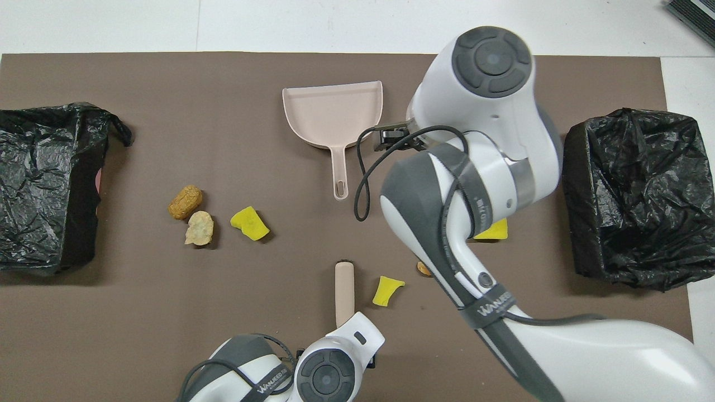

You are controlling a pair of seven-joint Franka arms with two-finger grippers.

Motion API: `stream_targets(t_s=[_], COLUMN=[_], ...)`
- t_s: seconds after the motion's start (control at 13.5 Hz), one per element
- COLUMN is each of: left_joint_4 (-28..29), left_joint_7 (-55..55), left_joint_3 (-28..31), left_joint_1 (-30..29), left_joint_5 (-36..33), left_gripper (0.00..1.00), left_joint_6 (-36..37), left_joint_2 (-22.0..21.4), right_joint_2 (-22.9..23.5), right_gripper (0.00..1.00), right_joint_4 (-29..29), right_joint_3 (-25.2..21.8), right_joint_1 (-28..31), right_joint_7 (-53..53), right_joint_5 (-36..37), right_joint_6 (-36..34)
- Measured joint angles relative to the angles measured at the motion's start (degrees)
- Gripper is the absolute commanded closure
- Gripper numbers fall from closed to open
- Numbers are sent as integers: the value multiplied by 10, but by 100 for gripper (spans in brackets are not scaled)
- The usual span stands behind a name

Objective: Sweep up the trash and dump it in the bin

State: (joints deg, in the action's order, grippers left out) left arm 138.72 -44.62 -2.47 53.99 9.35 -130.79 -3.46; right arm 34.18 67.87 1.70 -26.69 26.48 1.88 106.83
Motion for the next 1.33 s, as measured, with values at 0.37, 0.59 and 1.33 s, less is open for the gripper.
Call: stream_targets(t_s=[0.37,0.59,1.33], left_joint_4=[0,-2,48], left_joint_7=[-1,21,26], left_joint_3=[1,3,6], left_joint_1=[6,6,6], left_joint_5=[0,0,0], left_gripper=[100,100,100], left_joint_6=[17,69,60], left_joint_2=[-1,-14,-50], right_joint_2=[97,114,118], right_gripper=[0,1,13], right_joint_4=[-56,-75,-73], right_joint_3=[-2,-2,-1], right_joint_1=[-31,-42,-44], right_joint_7=[13,13,13], right_joint_5=[0,4,7], right_joint_6=[56,59,59])
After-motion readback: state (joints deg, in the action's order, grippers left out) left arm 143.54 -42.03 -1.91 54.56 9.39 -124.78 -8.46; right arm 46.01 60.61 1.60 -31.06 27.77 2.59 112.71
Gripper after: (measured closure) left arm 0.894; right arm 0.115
